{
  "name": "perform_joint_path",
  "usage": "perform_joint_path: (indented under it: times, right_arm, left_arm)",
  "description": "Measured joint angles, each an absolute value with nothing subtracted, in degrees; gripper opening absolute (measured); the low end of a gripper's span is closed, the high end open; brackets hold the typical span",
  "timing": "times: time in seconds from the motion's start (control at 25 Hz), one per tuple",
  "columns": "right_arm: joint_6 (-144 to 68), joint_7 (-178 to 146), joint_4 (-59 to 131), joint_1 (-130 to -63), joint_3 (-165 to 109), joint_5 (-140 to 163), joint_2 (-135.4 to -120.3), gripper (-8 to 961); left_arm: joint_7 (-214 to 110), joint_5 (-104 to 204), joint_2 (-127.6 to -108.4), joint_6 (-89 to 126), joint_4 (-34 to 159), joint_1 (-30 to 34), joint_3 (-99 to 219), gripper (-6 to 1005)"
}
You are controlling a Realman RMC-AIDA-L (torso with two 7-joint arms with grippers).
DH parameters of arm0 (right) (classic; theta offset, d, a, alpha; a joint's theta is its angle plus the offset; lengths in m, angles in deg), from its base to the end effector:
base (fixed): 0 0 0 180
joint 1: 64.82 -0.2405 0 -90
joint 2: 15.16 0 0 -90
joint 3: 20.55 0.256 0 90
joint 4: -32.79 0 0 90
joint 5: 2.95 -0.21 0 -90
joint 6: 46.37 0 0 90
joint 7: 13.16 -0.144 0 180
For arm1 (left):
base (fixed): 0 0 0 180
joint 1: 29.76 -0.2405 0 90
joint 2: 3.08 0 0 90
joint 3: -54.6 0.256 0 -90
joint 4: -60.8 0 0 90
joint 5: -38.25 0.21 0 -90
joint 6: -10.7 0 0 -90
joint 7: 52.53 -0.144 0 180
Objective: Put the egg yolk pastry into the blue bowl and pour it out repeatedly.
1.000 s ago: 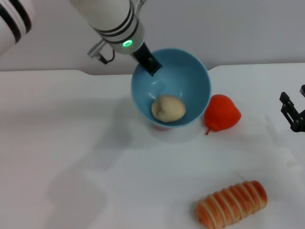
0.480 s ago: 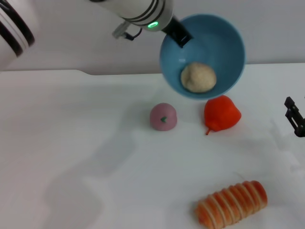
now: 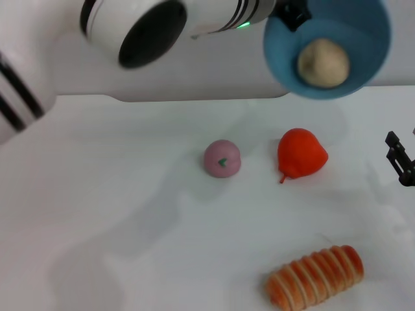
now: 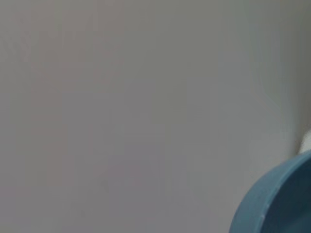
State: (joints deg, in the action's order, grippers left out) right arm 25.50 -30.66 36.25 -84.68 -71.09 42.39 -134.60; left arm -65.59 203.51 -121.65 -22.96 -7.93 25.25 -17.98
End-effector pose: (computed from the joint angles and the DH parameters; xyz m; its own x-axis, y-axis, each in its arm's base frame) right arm 0.3610 0.2876 -0.0113 0.7502 -0.0301 -0.6605 -0.6453 -0.2512 -0.7214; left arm 0.0163 0.4311 -0.0640 0.9949 -0.0825 0.0586 -0.0101 -0.6568 -0.7540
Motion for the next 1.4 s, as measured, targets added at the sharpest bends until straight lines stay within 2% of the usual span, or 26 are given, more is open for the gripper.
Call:
perform_joint_path:
  times: [0.32, 1.0, 1.4]
  right_arm:
    - [26.38, -30.75, 35.76, -84.82, -70.66, 42.39, -134.60, 482]
    - [26.58, -31.43, 34.72, -85.39, -70.65, 42.40, -134.60, 482]
    - [26.59, -31.44, 34.72, -85.67, -70.56, 42.40, -134.60, 482]
  left_arm:
    - [-66.96, 203.69, -121.63, -4.84, -7.52, 19.34, -14.73, 0]
    - [-65.91, 202.50, -122.17, 26.69, 7.36, 21.55, -4.88, 0]
    - [-73.92, 200.86, -122.17, 26.60, 7.69, 22.53, -6.42, -1]
